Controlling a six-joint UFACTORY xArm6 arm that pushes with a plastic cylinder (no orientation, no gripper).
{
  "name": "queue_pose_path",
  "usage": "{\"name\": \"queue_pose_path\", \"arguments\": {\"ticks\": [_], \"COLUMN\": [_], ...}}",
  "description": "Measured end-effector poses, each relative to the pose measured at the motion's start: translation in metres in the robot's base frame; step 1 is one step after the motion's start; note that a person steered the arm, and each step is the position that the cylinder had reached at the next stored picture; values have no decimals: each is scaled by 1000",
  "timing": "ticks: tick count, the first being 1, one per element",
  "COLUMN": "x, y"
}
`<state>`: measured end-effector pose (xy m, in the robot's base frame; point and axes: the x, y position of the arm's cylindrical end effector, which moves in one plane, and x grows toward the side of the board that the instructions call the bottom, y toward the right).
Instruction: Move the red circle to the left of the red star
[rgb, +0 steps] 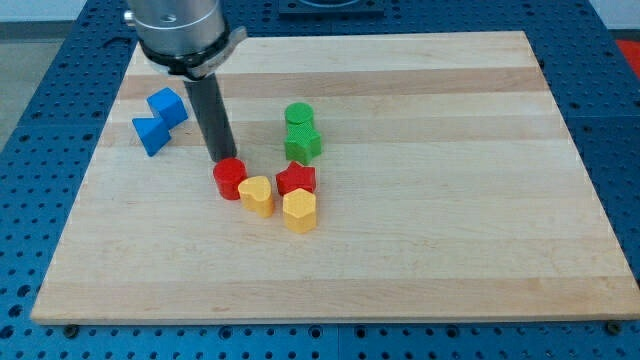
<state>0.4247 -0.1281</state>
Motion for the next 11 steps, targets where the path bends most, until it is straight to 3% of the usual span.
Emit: {"name": "queue_pose_path", "arguments": {"ticks": [1, 3, 4, 8, 11], "x": [5, 24, 52, 30, 29], "y": [13, -88, -93, 4, 24]}}
